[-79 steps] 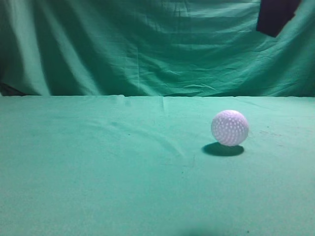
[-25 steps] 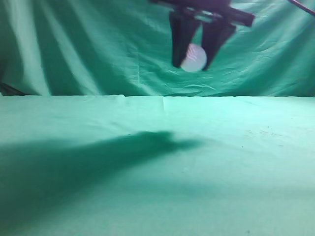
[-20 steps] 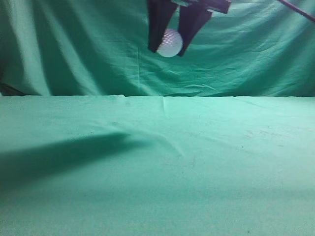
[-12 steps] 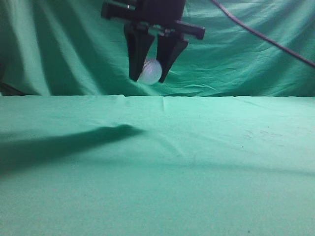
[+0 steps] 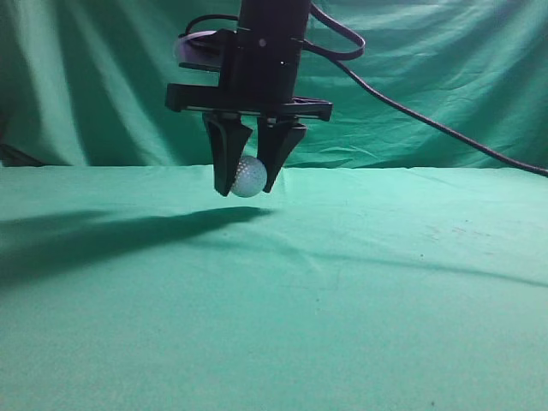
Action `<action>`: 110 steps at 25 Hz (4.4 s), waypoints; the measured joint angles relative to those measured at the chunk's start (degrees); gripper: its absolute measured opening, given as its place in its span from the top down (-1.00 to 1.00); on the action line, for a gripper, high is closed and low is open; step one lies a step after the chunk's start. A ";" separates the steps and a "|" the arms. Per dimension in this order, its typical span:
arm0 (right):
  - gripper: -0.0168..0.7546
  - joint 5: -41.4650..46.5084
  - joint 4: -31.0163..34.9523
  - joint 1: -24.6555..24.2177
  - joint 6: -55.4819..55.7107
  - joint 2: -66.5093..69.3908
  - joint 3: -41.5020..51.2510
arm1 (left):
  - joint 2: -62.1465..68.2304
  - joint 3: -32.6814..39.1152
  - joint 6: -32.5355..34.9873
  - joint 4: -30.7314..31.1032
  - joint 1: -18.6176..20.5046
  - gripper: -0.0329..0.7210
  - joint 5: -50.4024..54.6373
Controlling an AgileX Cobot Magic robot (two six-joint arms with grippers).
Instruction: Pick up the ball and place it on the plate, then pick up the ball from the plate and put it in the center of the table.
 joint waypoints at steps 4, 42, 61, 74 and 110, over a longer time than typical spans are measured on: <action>0.09 -1.41 -0.24 0.00 0.00 0.37 -0.32 | 0.00 0.00 0.00 0.00 0.00 0.91 -0.32; 0.96 13.41 -6.54 0.13 5.58 -21.28 -19.67 | 0.00 0.00 0.00 -2.77 -4.12 0.91 -0.95; 0.96 -9.26 -6.53 0.50 5.65 -79.56 49.97 | -8.72 10.91 -5.68 -3.29 -8.04 0.91 -1.08; 0.96 -29.41 -5.22 0.50 5.65 -108.46 83.79 | -8.82 19.39 -7.35 -2.83 -8.04 0.91 -4.26; 0.83 -38.35 -0.75 -0.68 0.77 -109.98 93.92 | -8.82 19.48 -7.35 -2.83 -8.04 0.91 -4.48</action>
